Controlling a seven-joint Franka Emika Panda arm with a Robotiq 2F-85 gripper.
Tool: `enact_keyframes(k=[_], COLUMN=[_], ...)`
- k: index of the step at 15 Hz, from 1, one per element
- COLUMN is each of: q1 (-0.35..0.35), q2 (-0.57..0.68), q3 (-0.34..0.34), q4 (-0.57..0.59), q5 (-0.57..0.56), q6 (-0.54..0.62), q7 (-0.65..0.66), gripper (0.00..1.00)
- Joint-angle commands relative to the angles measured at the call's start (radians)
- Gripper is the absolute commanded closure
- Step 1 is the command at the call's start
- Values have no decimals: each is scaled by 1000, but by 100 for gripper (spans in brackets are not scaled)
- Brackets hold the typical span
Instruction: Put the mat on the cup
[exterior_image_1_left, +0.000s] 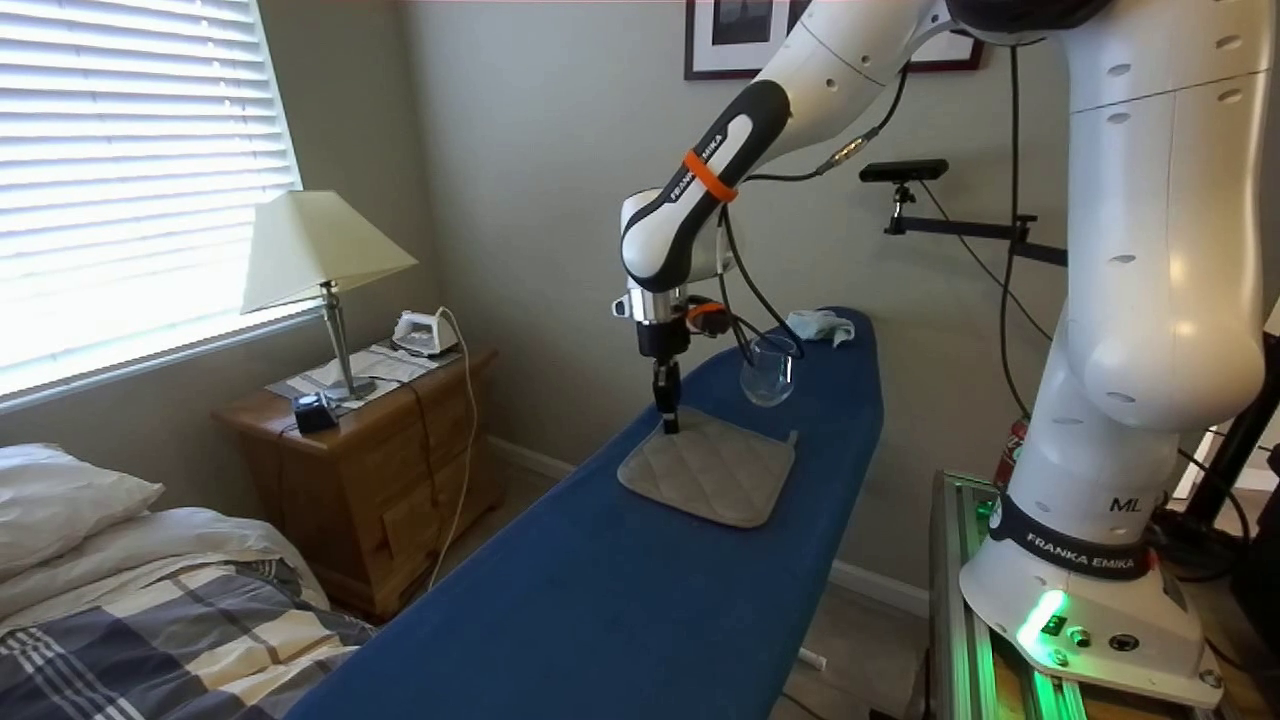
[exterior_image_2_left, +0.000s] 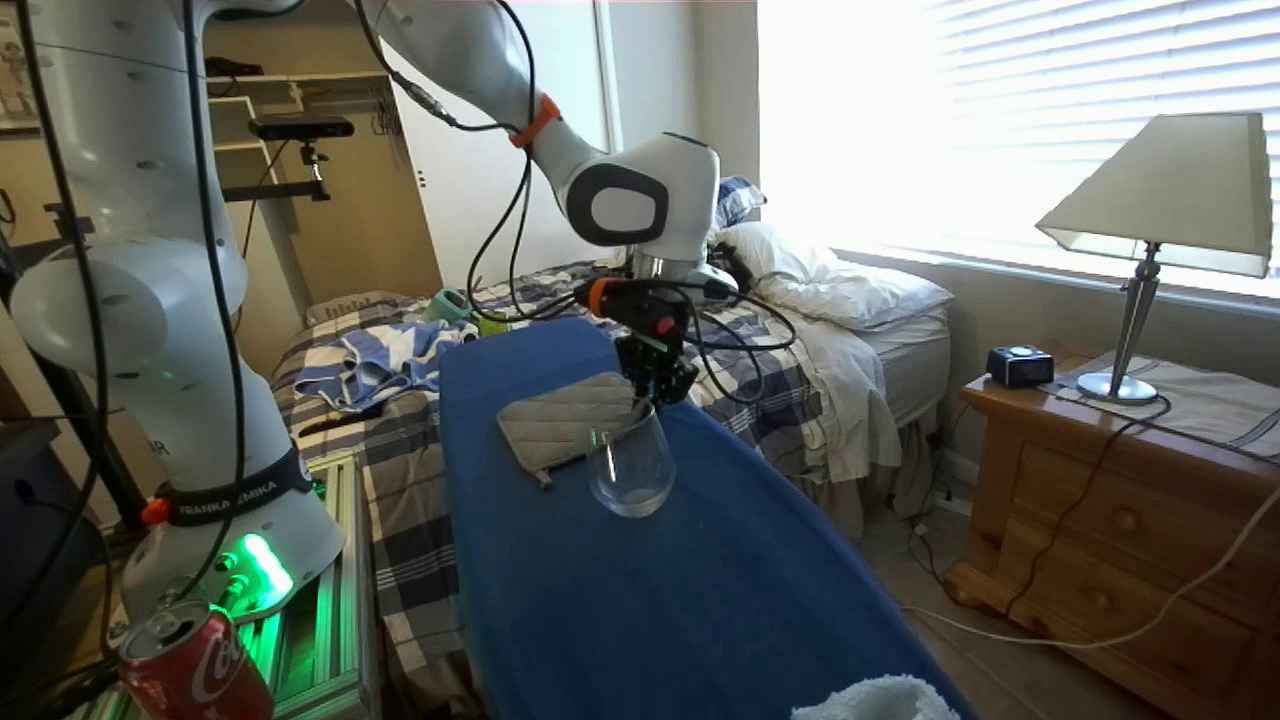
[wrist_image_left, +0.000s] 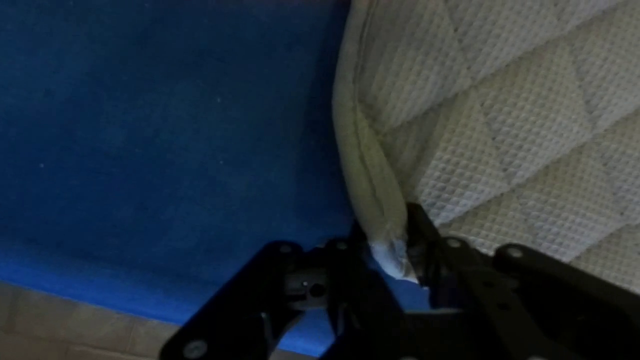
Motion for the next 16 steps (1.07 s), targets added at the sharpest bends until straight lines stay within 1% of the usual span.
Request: enact_keyframes(k=[1,3,6,10,13,16], q1=[-16,-11,-11,3,13,12], q2=[-23,-68,-135,-252,-347,-440], q3=[15,8,-7,-26,-31,-32], q4=[8,-2,-22,-60,-103,-158], q5=[17,10,18,15,1,-33], q6=[-69,-102,-107,-116,-136,-157], q7=[-5,28,87,201,312,458], gripper=[100,98,98,98,98,98])
